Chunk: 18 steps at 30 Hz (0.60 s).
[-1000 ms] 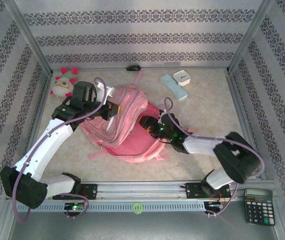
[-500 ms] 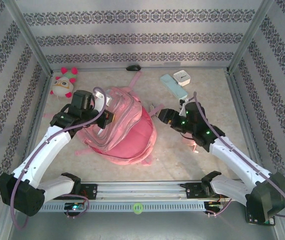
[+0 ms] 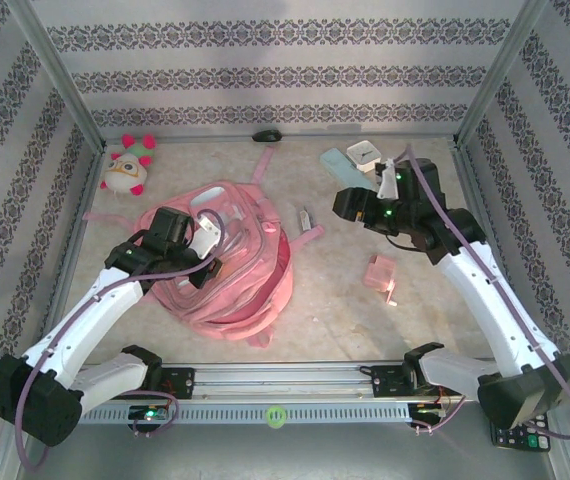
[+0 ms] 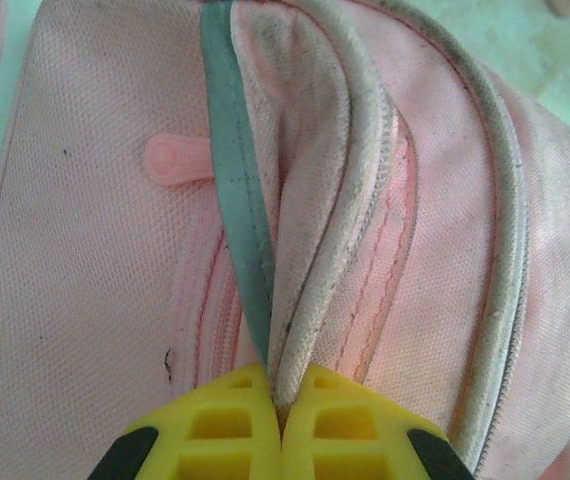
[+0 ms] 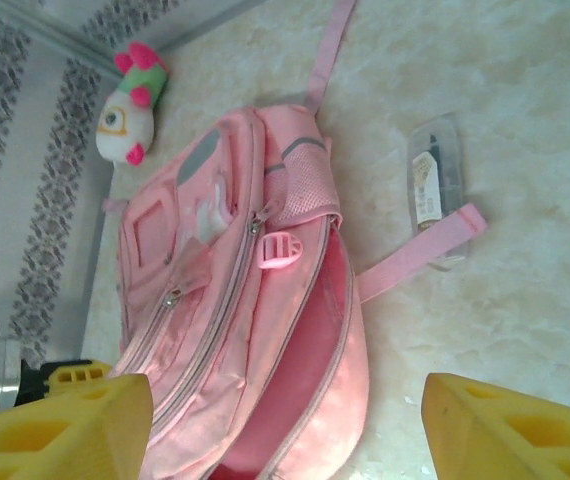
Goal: Pack the student bag
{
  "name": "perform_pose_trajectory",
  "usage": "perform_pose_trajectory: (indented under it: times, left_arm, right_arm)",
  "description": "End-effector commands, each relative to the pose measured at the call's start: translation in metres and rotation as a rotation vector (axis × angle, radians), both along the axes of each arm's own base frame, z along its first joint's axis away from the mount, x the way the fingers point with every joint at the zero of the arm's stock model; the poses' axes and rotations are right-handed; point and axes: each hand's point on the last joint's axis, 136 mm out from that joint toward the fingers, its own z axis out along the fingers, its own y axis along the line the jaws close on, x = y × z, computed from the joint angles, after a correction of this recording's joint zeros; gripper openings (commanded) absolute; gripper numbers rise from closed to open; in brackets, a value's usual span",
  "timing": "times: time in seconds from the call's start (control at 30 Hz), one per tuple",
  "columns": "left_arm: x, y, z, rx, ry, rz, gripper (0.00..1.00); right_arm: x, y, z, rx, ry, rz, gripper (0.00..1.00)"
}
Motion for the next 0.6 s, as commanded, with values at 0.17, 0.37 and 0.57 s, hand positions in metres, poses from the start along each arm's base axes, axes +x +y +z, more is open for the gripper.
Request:
perform_pose_trajectory:
  times: [0.17,0.37,0.57]
  left_arm:
    - [0.011,0.003,0.022,-0.059,-0.004,0.145,0.64]
    - [0.025,0.016,0.027,-0.199,0.051,0.435,0.72]
    - [0.027,0.057,-0.015,-0.168,0.136,0.784,0.72]
  right_arm:
    - [-0.002,0.064,-0.043,-0.103,0.088,0.156,0.72]
    - [-0.004,0.124,-0.083,-0.1,0.164,0.287,0.72]
    - [-0.009,0.173,-0.146,-0.08,0.304,0.364,0.71]
